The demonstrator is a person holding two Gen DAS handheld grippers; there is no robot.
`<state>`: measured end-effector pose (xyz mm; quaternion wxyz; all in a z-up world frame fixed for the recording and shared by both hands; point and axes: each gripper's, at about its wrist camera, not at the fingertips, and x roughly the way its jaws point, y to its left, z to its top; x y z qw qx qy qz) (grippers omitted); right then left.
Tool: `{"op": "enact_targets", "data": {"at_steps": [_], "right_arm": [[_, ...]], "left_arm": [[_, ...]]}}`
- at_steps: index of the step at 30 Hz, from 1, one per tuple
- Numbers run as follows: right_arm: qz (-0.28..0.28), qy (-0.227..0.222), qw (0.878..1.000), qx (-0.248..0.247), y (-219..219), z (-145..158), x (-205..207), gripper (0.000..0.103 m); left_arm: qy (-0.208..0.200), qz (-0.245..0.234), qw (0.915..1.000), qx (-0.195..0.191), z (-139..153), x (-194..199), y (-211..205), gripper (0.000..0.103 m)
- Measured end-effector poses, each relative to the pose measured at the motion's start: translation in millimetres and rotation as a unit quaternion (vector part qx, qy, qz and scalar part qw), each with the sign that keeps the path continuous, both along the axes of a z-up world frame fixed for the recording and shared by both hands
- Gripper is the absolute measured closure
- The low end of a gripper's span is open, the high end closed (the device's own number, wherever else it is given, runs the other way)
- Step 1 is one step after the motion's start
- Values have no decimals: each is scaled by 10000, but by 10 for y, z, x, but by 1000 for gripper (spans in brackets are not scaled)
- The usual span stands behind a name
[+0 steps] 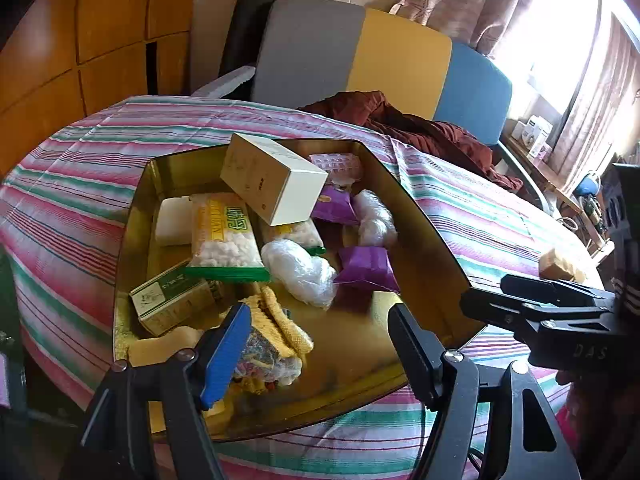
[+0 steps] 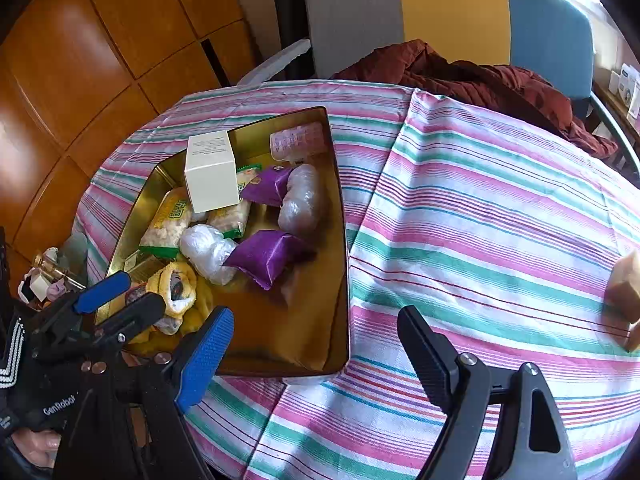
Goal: Organize objects
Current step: 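Carry the purple snack and plastic-wrapped ball over the gold tray and open both grippers, then move both grippers back toward the two yellow sponges on the cloth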
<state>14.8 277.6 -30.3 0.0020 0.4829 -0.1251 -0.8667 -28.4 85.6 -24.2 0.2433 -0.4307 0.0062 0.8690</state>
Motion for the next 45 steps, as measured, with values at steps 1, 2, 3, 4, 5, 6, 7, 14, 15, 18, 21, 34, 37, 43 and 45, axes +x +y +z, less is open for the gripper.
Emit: {"op": "enact_targets", "data": {"at_steps": [1, 2, 3, 4, 5, 6, 7, 14, 15, 18, 21, 34, 37, 43, 45], "right_arm": [[-5, 2, 10000, 8, -1, -2, 9, 17], [-15, -3, 10000, 19, -3, -5, 16, 17], [-30, -10, 10000, 37, 0, -9, 27, 17], [-42, -15, 10000, 55, 5, -12, 40, 17], [-54, -20, 10000, 65, 11, -14, 53, 17], [-64, -24, 10000, 68, 19, -16, 65, 17], [-75, -33, 9999, 73, 25, -19, 73, 17], [-153, -2, 9998, 127, 47, 0, 141, 17], [-160, 17, 9998, 137, 50, 11, 153, 17], [-186, 65, 9997, 173, 63, 44, 186, 17], [-221, 89, 9994, 246, 84, 61, 212, 17], [-806, -132, 9962, 310, 528, -56, 343, 17], [-955, -209, 9947, 322, 656, -96, 381, 17], [-1217, -312, 9916, 298, 870, -165, 468, 17], [-1281, -336, 9907, 311, 934, -177, 500, 17]], "left_arm": [[2, 20, 10000, -11, 2, 0, -7, 31], [12, 36, 10000, -22, 6, 5, -13, 31], [27, 45, 10000, -33, 11, 11, -17, 31], [52, 51, 10000, -53, 17, 21, -15, 31], [84, 54, 9999, -83, 23, 34, -12, 31], [108, 57, 9999, -103, 29, 48, -8, 31], [132, 55, 9998, -121, 37, 60, -5, 31], [485, -52, 9981, -375, 124, 169, 90, 31], [520, -78, 9978, -394, 135, 182, 104, 31], [553, -129, 9975, -430, 152, 206, 136, 31], [581, -184, 9970, -486, 160, 234, 175, 31], [683, -481, 9945, -638, 190, 321, 394, 31], [688, -562, 9937, -676, 182, 338, 459, 31], [723, -682, 9922, -759, 170, 373, 579, 31], [809, -711, 9907, -836, 173, 389, 630, 31]]}}
